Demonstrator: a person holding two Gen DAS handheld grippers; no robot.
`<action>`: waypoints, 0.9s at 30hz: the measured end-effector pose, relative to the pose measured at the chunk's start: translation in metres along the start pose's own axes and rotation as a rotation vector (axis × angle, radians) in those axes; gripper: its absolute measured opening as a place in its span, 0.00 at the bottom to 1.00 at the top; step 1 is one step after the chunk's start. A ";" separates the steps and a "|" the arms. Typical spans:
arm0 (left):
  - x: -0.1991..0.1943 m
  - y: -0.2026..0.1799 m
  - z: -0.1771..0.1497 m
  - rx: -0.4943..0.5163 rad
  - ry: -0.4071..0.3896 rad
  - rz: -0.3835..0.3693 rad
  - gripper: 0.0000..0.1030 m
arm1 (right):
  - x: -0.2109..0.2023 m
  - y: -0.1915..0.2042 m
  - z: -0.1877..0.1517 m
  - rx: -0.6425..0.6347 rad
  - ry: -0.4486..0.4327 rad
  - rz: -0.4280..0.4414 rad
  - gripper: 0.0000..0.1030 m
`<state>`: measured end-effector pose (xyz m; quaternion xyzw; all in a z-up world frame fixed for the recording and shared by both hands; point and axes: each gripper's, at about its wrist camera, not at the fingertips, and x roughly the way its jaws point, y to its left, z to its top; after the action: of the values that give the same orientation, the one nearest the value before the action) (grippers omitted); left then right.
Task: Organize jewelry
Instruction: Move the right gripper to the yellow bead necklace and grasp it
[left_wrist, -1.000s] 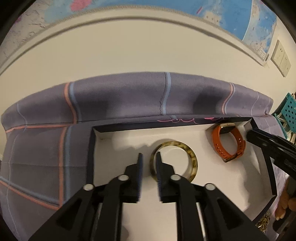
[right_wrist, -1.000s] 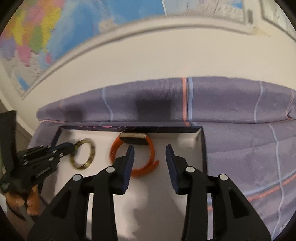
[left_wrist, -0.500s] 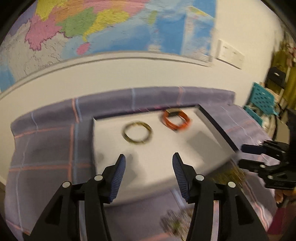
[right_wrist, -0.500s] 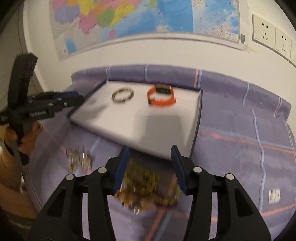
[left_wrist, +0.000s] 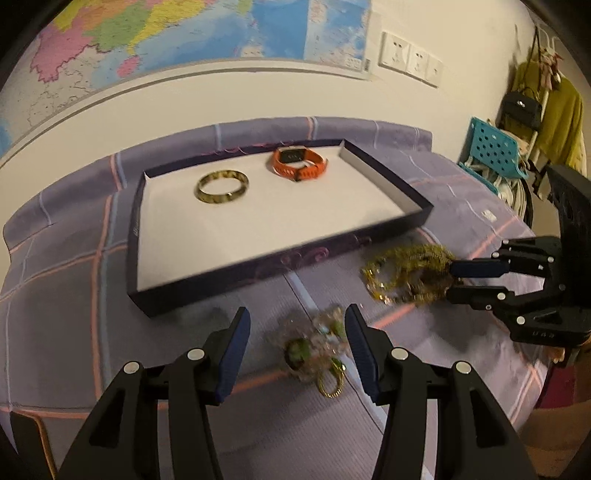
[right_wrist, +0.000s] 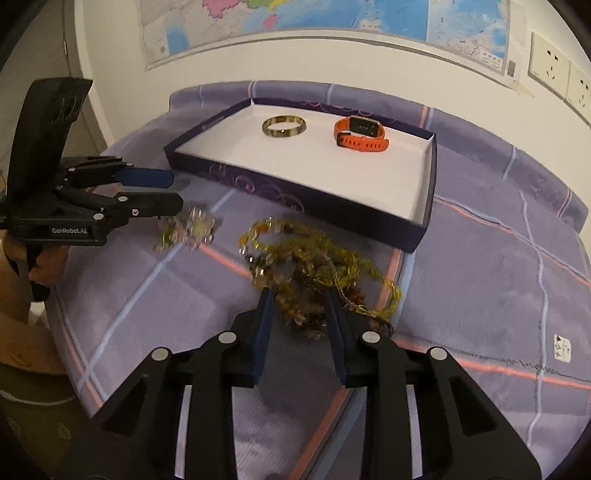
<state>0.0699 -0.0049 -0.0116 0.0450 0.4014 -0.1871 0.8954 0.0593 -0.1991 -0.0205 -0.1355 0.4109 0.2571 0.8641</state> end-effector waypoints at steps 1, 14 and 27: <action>0.001 -0.001 -0.003 0.001 0.006 0.001 0.49 | 0.000 0.002 -0.001 -0.009 0.007 0.001 0.28; 0.003 0.002 -0.021 -0.031 0.032 -0.022 0.50 | -0.013 0.001 0.003 0.046 -0.037 0.064 0.29; -0.003 0.006 -0.026 -0.050 0.027 -0.031 0.50 | 0.007 0.018 -0.004 -0.035 0.008 -0.017 0.16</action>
<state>0.0521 0.0077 -0.0269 0.0190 0.4187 -0.1904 0.8877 0.0501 -0.1834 -0.0289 -0.1553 0.4086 0.2564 0.8621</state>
